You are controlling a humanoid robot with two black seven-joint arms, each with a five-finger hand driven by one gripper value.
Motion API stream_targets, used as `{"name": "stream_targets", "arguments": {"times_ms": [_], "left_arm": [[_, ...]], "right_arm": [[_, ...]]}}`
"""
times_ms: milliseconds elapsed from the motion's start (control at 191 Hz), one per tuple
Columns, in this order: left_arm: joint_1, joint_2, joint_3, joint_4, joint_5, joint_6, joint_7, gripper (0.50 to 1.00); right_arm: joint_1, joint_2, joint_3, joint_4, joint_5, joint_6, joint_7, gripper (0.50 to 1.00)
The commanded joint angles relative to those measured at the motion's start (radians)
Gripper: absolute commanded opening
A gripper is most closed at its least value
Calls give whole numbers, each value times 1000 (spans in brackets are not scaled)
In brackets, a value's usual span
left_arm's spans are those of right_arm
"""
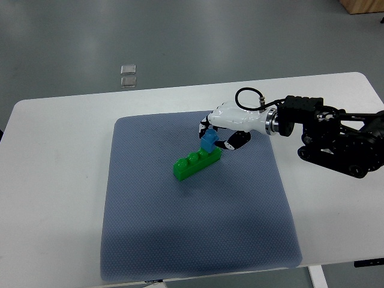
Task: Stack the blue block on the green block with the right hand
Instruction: 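Lift the blue block and carry it over the green block, then lower the blue block onto the green block's studs and press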
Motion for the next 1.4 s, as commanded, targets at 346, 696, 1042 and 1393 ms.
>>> {"name": "stream_targets", "arguments": {"times_ms": [346, 696, 1042, 1393], "left_arm": [[0, 0, 0, 0, 0, 0, 0, 1000], [0, 0, 0, 0, 0, 0, 0, 1000], [0, 0, 0, 0, 0, 0, 0, 1000], [0, 0, 0, 0, 0, 0, 0, 1000]], "right_arm": [[-1, 28, -12, -4, -1, -2, -4, 568], [3, 26, -13, 2, -1, -2, 1, 568], [0, 28, -26, 2, -28, -9, 1, 568], [0, 28, -44, -22, -31, -9, -1, 568]]}}
